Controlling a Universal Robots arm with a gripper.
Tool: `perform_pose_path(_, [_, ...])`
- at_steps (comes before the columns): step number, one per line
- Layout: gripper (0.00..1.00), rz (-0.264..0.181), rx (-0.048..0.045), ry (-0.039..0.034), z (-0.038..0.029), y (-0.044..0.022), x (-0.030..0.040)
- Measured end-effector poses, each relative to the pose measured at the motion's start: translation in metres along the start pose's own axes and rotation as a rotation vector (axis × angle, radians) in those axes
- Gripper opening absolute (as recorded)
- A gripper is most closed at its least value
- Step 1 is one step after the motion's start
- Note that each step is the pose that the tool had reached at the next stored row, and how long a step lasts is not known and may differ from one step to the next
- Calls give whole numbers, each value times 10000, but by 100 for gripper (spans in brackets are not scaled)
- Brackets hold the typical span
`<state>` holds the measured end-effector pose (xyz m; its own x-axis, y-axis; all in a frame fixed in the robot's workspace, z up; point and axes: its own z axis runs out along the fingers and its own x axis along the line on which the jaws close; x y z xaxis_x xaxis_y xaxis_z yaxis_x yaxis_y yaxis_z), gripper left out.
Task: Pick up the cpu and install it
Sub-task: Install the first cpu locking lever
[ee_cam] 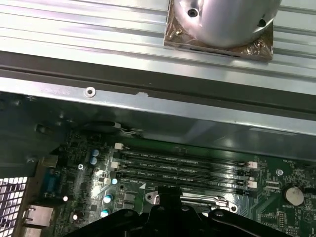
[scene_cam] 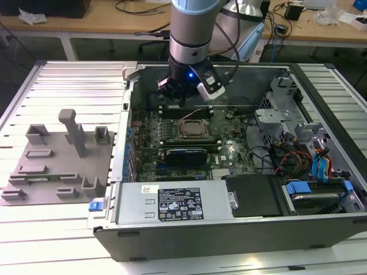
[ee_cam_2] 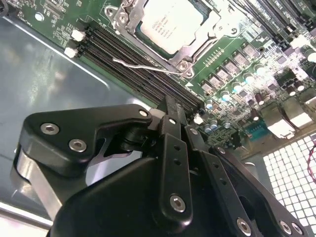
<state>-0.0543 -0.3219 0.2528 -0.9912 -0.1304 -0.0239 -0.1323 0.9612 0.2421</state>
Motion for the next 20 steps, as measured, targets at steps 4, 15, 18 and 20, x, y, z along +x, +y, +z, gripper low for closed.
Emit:
perform_pose_path(4, [11,437,11,-109,27,-7,-3])
perform_pose_path(15, [11,2227,57,-555,271,-77,-64])
perform_pose_path(18, [11,2531,65,-630,293,-81,-70])
perform_pose_path(20, [11,2748,71,-684,311,-80,-80])
